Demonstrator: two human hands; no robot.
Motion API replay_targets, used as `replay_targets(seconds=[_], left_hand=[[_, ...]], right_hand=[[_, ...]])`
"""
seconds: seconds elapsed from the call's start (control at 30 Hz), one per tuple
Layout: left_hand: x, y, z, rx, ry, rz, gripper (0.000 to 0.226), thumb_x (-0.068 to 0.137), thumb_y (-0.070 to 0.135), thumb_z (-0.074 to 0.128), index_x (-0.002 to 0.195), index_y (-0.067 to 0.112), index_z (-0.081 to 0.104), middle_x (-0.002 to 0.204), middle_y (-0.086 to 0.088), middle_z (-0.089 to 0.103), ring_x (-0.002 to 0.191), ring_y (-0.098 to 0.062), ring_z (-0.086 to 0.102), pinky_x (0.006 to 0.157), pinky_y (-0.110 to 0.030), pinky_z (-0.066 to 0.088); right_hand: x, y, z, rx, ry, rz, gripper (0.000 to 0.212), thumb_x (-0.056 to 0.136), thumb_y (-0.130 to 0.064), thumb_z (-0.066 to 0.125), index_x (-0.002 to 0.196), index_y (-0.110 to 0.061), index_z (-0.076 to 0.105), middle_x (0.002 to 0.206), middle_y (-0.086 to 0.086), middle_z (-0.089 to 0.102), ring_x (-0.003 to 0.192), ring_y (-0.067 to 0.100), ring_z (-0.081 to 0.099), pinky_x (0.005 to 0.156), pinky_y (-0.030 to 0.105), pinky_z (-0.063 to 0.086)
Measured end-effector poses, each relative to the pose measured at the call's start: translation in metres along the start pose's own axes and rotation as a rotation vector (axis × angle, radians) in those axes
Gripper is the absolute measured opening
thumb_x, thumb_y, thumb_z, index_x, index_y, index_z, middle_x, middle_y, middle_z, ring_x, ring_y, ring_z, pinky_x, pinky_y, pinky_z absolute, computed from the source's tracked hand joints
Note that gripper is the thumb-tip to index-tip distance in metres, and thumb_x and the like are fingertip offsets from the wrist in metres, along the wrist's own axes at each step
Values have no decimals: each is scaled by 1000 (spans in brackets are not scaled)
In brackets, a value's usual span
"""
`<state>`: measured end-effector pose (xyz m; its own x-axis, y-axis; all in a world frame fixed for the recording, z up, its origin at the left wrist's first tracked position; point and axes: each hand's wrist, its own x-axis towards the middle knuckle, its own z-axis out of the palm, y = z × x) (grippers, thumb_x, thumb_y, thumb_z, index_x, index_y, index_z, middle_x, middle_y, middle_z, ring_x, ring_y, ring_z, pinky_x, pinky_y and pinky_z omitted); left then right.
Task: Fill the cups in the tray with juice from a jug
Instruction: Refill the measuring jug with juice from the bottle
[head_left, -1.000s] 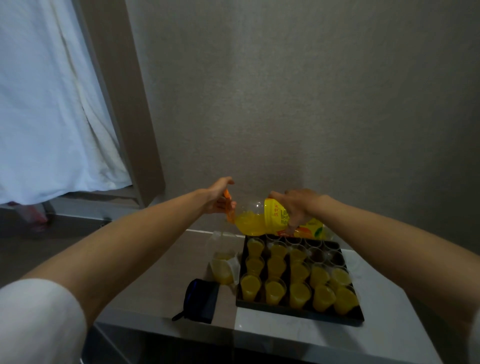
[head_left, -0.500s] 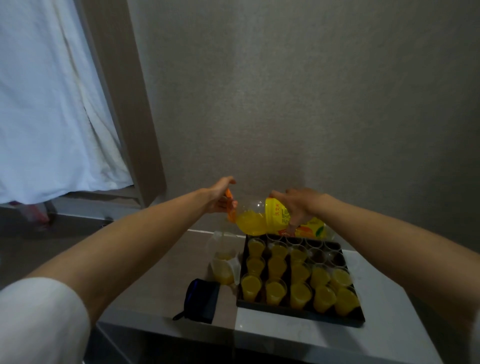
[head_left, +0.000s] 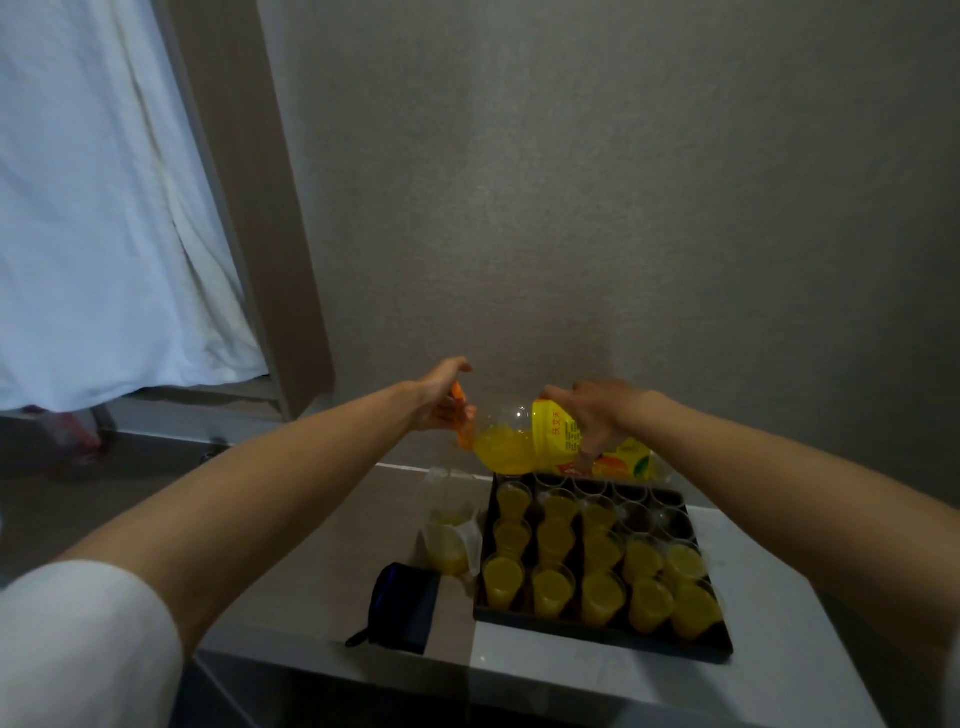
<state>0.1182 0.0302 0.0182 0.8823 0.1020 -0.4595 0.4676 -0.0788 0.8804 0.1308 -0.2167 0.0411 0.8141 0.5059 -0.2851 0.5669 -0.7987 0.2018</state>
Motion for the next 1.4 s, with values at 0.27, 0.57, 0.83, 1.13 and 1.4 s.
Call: replay_targets(seconds=[0.27, 0.57, 0.83, 1.13, 1.4], left_hand=[[-1, -2, -2, -17, 7, 4, 40, 95, 45, 51, 76, 10, 48, 81, -16, 62, 67, -24, 61, 76, -34, 53], [-3, -3, -5, -9, 9, -2, 44, 95, 47, 50, 75, 9, 49, 82, -17, 63, 68, -24, 62, 73, -34, 54], [-4, -6, -4, -19, 1, -10, 42, 95, 45, 51, 73, 9, 48, 76, -16, 63, 67, -25, 61, 77, -35, 53], [-8, -3, -3, -27, 4, -2, 41, 96, 43, 50, 72, 10, 45, 72, -15, 59, 65, -24, 59, 70, -33, 52], [-7, -4, -4, -27, -1, -6, 42, 95, 44, 50, 72, 10, 45, 71, -15, 61, 64, -24, 60, 69, -33, 53]], right_hand=[[2, -2, 1, 9, 0, -10, 123, 58, -56, 94, 154, -33, 21, 132, 14, 58, 113, 33, 60, 89, 43, 55], [2, -5, 1, -6, 6, -7, 122, 60, -57, 93, 154, -31, 21, 130, 14, 60, 110, 33, 61, 86, 41, 55], [-3, -8, 0, 16, -7, 1, 120, 58, -54, 95, 152, -33, 24, 131, 14, 57, 110, 33, 60, 89, 45, 57], [-3, -8, 0, 33, -11, 12, 123, 59, -52, 95, 155, -33, 21, 135, 15, 55, 116, 35, 59, 87, 41, 53], [-7, -10, -4, 12, -7, 13, 117, 58, -51, 95, 150, -34, 25, 127, 13, 58, 109, 33, 61, 86, 44, 57]])
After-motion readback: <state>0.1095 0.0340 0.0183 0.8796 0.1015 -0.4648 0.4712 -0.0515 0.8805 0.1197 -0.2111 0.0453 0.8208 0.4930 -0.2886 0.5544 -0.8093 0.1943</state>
